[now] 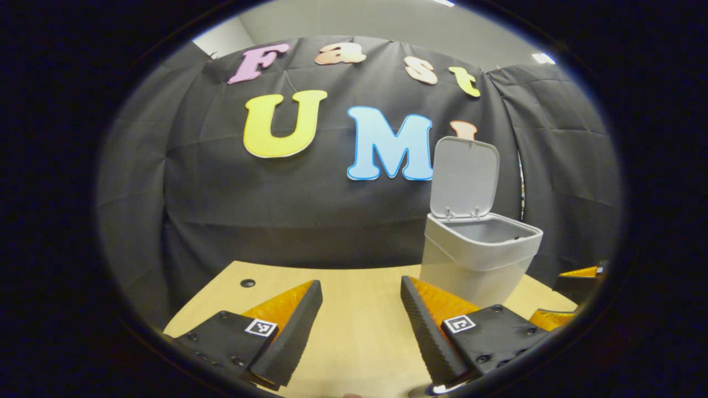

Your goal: Press the lid of the desktop garbage bin to open it, pick up the crumpled paper on the desktop and throw it into the bin, then pick up the pop can on the desktop and drop it into the bin, and finally close the garbage bin lid.

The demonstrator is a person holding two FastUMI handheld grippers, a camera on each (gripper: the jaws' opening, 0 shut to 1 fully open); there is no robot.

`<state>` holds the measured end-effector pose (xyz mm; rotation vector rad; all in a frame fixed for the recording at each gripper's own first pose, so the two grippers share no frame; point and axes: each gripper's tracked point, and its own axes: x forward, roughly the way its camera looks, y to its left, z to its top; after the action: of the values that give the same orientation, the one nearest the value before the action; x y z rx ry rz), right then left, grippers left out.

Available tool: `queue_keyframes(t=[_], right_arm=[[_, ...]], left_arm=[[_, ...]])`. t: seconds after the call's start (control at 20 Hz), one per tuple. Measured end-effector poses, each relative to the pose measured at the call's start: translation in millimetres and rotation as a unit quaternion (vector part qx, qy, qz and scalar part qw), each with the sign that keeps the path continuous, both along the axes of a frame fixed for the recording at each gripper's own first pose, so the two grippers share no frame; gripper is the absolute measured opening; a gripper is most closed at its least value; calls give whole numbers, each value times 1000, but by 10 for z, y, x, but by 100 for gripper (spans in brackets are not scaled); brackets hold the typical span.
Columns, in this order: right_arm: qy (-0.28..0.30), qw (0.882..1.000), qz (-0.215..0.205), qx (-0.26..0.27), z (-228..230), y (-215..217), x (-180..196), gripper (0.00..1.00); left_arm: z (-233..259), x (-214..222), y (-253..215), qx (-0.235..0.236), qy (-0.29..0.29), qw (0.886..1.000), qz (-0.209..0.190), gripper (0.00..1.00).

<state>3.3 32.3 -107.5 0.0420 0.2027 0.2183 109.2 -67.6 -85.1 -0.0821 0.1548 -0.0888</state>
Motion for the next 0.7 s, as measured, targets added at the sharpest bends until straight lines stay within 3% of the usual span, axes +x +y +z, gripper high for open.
queue_keyframes(t=[0.05, 0.1, 0.3, 0.4, 0.45, 0.7], right_arm=[[9, 1000, 15, 5, -62, 94, -9, 97], [17, 999, 28, 8, -107, 181, -23, 97], [59, 995, 76, 21, -357, 503, -102, 97], [87, 991, 99, 20, -515, 654, -146, 97], [101, 989, 104, 15, -608, 705, -188, 97], [164, 979, 121, -10, -1045, 808, -247, 98]], left_arm=[[-45, -60, 64, -5, 2, 1000, 5, 100], [-87, -119, 130, -10, 4, 1000, 9, 86], [-232, -351, 416, 6, 9, 999, 34, 100], [-314, -483, 502, 22, 16, 999, 39, 100], [-344, -544, 534, 26, 19, 999, 40, 94], [-461, -736, 623, 21, 35, 998, 46, 94]])
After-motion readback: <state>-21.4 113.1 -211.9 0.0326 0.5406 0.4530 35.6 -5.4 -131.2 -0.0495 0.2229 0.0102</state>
